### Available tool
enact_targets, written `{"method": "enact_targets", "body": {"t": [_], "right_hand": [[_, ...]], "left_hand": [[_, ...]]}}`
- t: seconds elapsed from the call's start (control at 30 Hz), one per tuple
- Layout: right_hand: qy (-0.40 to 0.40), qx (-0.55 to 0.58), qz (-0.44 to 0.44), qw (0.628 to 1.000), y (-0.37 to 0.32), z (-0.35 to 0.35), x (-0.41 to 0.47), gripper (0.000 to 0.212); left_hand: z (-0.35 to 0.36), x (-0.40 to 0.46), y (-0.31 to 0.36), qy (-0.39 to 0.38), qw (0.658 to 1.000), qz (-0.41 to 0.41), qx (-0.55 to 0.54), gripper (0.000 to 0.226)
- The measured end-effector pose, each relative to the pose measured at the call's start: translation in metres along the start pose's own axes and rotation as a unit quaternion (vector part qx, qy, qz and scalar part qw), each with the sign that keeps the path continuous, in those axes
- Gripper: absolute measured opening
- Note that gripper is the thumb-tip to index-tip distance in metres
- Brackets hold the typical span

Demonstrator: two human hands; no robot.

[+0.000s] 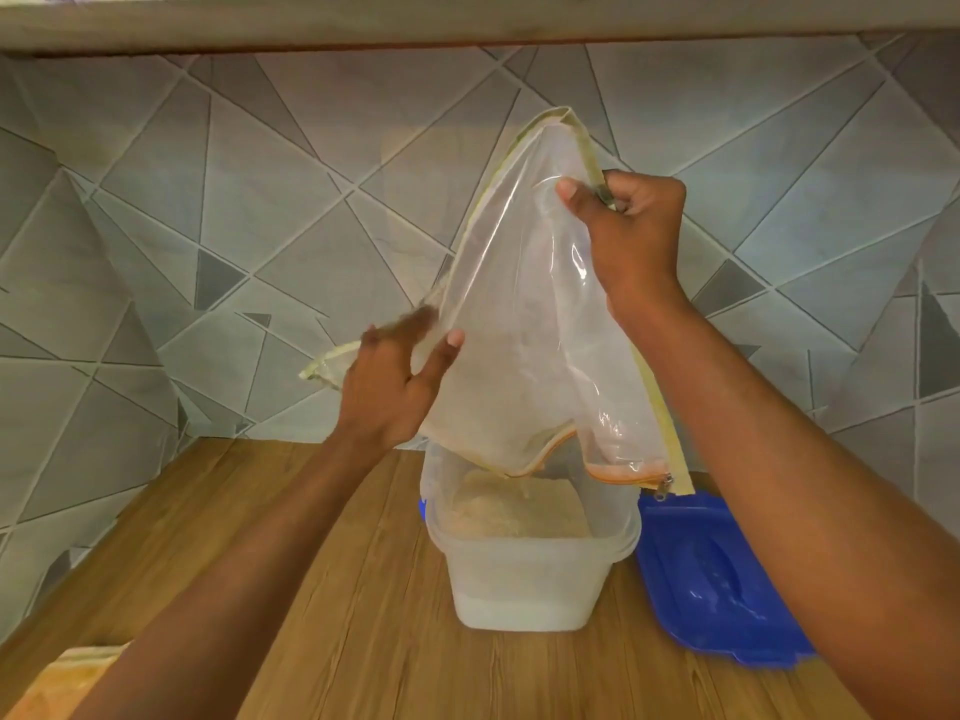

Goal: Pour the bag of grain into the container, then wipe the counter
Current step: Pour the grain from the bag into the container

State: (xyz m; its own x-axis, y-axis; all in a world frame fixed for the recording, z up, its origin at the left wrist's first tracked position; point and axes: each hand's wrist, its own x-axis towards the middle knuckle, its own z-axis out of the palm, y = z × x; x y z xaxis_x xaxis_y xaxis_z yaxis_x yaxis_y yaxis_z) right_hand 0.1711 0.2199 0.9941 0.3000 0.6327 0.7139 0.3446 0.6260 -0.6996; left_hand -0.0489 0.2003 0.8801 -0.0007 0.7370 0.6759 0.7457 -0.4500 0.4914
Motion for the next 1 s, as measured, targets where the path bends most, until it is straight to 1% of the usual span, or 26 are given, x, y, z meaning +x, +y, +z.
{"method": "enact_targets", "body": {"t": [0.03,0.1,0.13,0.2,0.23,0.27,0.3,0.33,0.37,0.43,0.47,0.5,0.53,0.57,0.6,0.63,0.67,0.7,0.73,0.8,0.83,0.9,0.97,1.0], "right_hand": [[0.003,-0.009,-0.002,1.000,0.000,0.000,0.000,0.043],[0.002,-0.012,-0.003,1.000,0.000,-0.002,-0.001,0.040],[0.005,-0.007,-0.004,1.000,-0.001,-0.003,-0.001,0.039],[0.006,-0.003,-0.006,1.000,-0.001,-0.003,0.000,0.042],[0.004,-0.001,-0.007,1.000,0.000,-0.003,0.002,0.046],[0.003,0.003,-0.008,1.000,0.000,-0.003,0.003,0.050],[0.004,0.006,-0.007,1.000,-0.001,-0.004,0.005,0.051],[0.006,0.008,-0.006,1.000,-0.001,-0.005,0.005,0.051],[0.008,0.009,-0.006,1.000,-0.001,-0.005,0.005,0.052],[0.012,0.008,-0.005,1.000,-0.002,-0.005,0.004,0.050],[0.014,0.004,-0.001,1.000,-0.003,-0.004,0.003,0.046],[0.015,0.001,0.004,1.000,-0.004,-0.003,0.003,0.043],[0.016,0.001,0.007,1.000,-0.004,-0.003,0.003,0.042],[0.020,0.002,0.007,1.000,-0.004,-0.003,0.003,0.042],[0.023,0.004,0.005,1.000,-0.004,-0.003,0.003,0.042],[0.024,0.007,0.000,1.000,-0.003,-0.003,0.003,0.042],[0.024,0.010,-0.003,1.000,-0.003,-0.003,0.003,0.043],[0.024,0.011,-0.003,1.000,-0.002,-0.002,0.003,0.044],[0.024,0.012,0.001,1.000,-0.001,-0.001,0.003,0.046],[0.025,0.017,0.007,1.000,-0.001,-0.002,0.004,0.050],[0.030,0.018,0.008,0.999,-0.001,-0.003,0.004,0.051],[0.030,0.016,0.013,0.999,-0.002,-0.002,0.004,0.046],[0.021,0.018,0.018,0.999,-0.004,0.000,0.003,0.039],[0.024,0.020,0.017,0.999,-0.003,-0.001,0.004,0.039]], "left_hand": [[0.004,-0.002,-0.005,-0.003,1.000,-0.016,-0.027,0.077],[0.007,-0.005,-0.009,0.084,0.995,-0.040,-0.032,0.072],[0.006,-0.004,-0.007,0.094,0.994,-0.046,-0.037,0.072],[0.007,-0.002,-0.004,0.066,0.992,-0.062,-0.085,0.073],[0.008,-0.003,-0.002,0.079,0.989,-0.072,-0.106,0.075],[0.007,-0.003,-0.001,0.115,0.984,-0.078,-0.110,0.076],[0.005,-0.003,0.001,0.150,0.980,-0.078,-0.101,0.076],[0.004,-0.003,-0.001,0.163,0.980,-0.068,-0.088,0.076],[0.006,-0.003,-0.003,0.133,0.987,-0.055,-0.068,0.075],[0.008,-0.005,-0.005,0.035,0.998,-0.039,-0.034,0.074],[0.008,-0.005,-0.005,0.039,0.998,-0.032,-0.048,0.076],[0.007,-0.007,-0.003,0.086,0.994,-0.017,-0.067,0.078],[0.006,-0.007,-0.001,0.155,0.986,0.000,-0.065,0.080],[0.005,-0.006,-0.001,0.201,0.978,0.019,-0.043,0.081],[0.006,-0.005,-0.003,0.195,0.980,0.042,-0.015,0.083],[0.006,-0.005,-0.003,0.141,0.988,0.057,0.014,0.083],[0.009,-0.007,-0.004,0.076,0.995,0.052,0.027,0.083],[0.012,-0.009,-0.004,0.035,0.998,0.033,0.026,0.082],[0.013,-0.009,-0.008,0.035,0.999,0.015,0.015,0.082],[0.014,-0.009,-0.012,0.075,0.997,0.007,0.022,0.078],[0.013,-0.007,-0.012,0.070,0.997,0.007,0.030,0.076],[0.015,-0.004,-0.013,0.056,0.997,0.013,0.043,0.074],[0.015,-0.006,-0.017,0.086,0.995,0.027,0.043,0.072],[0.015,-0.006,-0.017,0.101,0.994,0.028,0.021,0.072]]}}
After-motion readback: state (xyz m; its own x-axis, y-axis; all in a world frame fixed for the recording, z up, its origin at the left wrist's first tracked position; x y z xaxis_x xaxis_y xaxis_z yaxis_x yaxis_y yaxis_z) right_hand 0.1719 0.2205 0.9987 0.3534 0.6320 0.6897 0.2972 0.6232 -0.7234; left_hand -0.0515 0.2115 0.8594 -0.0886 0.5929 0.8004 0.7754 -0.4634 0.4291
